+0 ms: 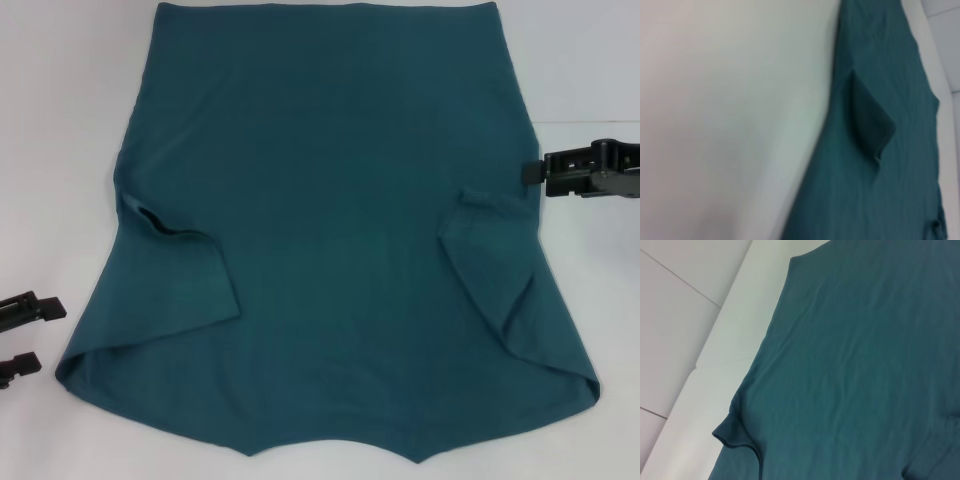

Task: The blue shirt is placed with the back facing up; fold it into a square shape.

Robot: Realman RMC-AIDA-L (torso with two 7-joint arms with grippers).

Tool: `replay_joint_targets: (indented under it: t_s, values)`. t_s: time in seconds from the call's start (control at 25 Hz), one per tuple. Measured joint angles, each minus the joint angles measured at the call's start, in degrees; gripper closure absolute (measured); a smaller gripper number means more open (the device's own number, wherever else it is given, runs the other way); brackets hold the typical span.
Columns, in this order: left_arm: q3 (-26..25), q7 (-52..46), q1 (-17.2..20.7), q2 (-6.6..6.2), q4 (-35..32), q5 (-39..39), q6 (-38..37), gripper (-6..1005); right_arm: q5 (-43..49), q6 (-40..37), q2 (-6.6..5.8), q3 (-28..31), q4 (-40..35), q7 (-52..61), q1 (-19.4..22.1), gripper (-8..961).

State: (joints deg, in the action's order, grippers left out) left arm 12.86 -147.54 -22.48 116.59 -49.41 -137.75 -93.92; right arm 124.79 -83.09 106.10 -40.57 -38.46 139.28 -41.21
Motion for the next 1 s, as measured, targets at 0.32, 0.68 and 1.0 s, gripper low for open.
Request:
replay_joint_targets:
  t_s: [0.32, 0.68, 1.0]
  values:
    - [0.7, 0.8, 0.0, 0.66, 3.0, -0.4, 6.3, 49, 0.0, 0.1, 0.44, 0.0, 0.1, -0.8, 0.9, 328]
    - [2.0, 3.4, -0.4, 1.31, 3.4, -0.4, 9.0, 49, -0.3, 0.2, 0.52, 0.3, -0.1, -1.0, 1.9, 328]
    - [2.2, 4.8, -0.3, 1.45, 3.6, 0.0, 9.7, 50, -0.3, 0.2, 0.51, 0.8, -0.1, -1.0, 2.0, 327]
